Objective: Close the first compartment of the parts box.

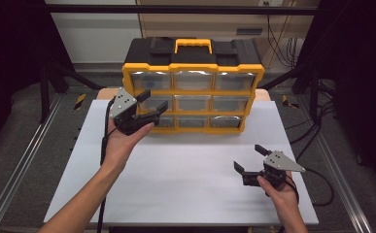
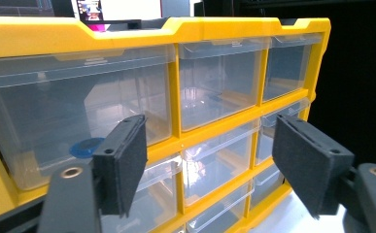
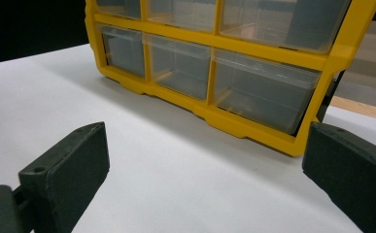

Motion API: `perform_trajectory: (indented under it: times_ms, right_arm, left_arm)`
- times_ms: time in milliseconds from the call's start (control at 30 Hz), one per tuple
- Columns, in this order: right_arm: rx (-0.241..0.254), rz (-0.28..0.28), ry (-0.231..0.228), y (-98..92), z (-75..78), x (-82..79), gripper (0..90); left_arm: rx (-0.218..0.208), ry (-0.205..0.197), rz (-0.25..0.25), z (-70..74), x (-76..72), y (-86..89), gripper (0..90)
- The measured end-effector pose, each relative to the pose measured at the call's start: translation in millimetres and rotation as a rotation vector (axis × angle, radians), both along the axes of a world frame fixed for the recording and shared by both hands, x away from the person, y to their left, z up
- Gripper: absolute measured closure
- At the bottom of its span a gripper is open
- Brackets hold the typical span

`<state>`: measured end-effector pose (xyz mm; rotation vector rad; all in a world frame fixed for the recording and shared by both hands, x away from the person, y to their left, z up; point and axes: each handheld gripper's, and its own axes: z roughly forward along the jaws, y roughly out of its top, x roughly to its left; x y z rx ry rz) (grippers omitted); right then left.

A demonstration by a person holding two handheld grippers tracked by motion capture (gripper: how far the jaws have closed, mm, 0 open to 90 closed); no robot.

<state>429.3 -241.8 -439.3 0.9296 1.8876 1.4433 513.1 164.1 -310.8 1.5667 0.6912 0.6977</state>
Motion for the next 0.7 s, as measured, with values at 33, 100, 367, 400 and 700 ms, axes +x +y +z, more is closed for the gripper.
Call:
perform_trajectory:
  times_ms: [33, 100, 367, 400, 700]
  right_arm:
    - [-0.001, 0.000, -0.001, -0.1, 0.0, 0.1, 3.6]
    - [-0.001, 0.000, -0.003, -0.3, -0.1, 0.4, 3.6]
    - [0.002, -0.001, -0.002, -0.7, -0.6, 0.9, 3.5]
    - [0.003, -0.002, 0.002, -0.8, -0.6, 0.7, 3.5]
    - [0.012, -0.004, 0.011, -0.8, -1.2, 0.9, 3.5]
  left_arm:
    - [-0.004, 0.002, 0.000, -0.4, -0.3, 0.2, 26.6]
    - [-0.008, -0.002, 0.002, -1.4, -1.5, 0.5, 23.3]
    - [-0.036, -0.007, -0.002, -3.3, -7.9, 1.1, 9.2]
    - [-0.028, -0.010, -0.008, -3.1, -8.7, 1.8, 7.7]
    - [-0.039, -0.016, -0.023, -3.7, -15.6, 1.7, 2.4]
